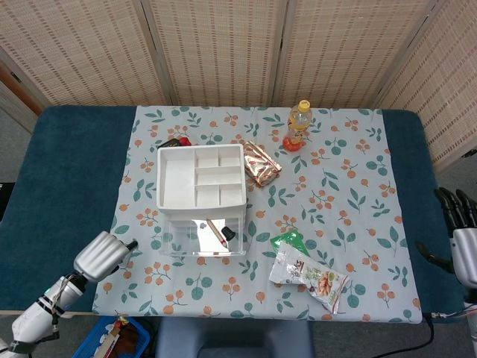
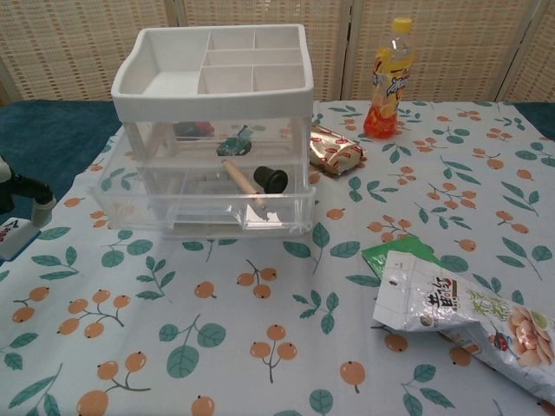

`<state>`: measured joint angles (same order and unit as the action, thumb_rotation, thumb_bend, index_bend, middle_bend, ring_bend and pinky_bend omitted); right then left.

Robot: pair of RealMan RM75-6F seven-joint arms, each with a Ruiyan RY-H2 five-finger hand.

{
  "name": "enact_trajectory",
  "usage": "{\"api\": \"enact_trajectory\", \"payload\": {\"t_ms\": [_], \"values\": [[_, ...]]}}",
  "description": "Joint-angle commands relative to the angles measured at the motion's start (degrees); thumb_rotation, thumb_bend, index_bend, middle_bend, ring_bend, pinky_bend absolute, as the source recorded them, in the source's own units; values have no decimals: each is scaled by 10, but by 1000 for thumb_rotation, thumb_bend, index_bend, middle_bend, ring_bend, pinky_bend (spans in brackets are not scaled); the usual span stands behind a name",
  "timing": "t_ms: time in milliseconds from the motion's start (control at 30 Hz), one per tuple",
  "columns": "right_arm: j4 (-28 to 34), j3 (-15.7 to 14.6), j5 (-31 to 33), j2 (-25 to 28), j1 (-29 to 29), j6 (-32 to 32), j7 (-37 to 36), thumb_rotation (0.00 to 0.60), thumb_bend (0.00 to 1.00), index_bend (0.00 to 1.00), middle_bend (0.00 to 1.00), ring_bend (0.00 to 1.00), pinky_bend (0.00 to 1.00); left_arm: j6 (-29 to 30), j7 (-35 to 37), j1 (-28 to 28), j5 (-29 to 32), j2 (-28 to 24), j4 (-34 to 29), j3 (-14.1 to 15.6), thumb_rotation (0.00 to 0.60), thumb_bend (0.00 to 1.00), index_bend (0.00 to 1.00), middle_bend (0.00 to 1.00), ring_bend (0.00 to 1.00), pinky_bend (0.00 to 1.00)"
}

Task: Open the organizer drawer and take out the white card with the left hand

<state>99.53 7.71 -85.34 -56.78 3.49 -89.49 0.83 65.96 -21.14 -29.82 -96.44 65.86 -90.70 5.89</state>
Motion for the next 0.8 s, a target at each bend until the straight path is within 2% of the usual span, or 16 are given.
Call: {"api": "enact_trajectory", "payload": {"t_ms": [33,433,667,800], "values": [[0,1,0,1,-1,-3,-1,600,223,0,74,0,89,-10,-9,3,8,10,-3,-1,600,135,528,914,976,1000],[1,0,0,3,-3,-5,0,600,223,0,74,0,89,-65,-52,-2,37,56,-1,-2,600,135,508,914,977,1000],[1,0,2,3,-2,-4,1,600,223,0,74,0,89,-70,-69,6,61,63,-10,-7,600,135,385,909,977,1000],[0,1,2,2,-1,-4,0,600,223,0,74,0,89,-70,-72,13,78,60,-14,-7,600,135,355,903,977,1000]]}}
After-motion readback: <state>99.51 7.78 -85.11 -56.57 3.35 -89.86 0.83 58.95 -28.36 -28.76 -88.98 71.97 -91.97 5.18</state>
